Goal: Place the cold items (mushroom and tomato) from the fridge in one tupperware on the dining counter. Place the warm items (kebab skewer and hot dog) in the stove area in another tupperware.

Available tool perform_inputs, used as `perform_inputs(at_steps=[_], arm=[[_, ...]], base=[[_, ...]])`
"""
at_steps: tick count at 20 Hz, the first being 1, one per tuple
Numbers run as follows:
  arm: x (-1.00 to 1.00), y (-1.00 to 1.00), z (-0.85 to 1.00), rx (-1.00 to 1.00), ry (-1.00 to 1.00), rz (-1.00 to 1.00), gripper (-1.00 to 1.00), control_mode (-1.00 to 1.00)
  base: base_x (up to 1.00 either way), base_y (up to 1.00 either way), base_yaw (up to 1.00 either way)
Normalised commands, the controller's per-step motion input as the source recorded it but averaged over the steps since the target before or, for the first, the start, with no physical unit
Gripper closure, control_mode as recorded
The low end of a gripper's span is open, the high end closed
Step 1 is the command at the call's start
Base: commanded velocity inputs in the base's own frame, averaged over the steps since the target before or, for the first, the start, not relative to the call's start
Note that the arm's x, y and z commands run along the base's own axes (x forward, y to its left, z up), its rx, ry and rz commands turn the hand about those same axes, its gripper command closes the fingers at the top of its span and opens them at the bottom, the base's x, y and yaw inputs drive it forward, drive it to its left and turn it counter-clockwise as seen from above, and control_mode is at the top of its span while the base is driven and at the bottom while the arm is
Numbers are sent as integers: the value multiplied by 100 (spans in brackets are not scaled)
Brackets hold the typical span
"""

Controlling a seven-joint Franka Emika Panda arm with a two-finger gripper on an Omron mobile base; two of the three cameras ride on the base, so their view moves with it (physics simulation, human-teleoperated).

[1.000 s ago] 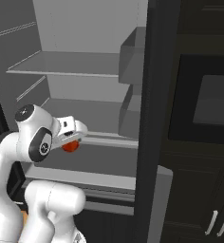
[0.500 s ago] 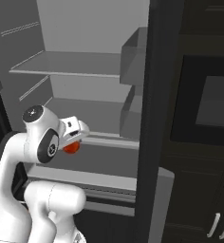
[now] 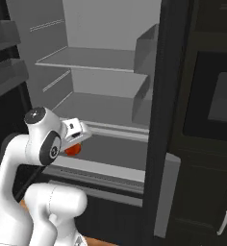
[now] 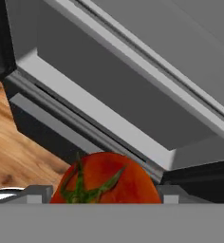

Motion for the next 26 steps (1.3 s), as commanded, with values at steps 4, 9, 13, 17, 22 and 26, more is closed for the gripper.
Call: perform_inputs(at_steps=[4,9,13,17,22,26], arm=[[0,0,0,0,0,0,100,100],[0,0,0,0,0,0,100,100],[0,0,0,0,0,0,100,100],[0,0,0,0,0,0,100,100],[0,0,0,0,0,0,100,100],[0,0,0,0,0,0,100,100]], base=[[-80,-24,23],[-57,-12,33],[-37,-16,37],[-62,-22,40],[-90,-47,36],[-92,-44,37]])
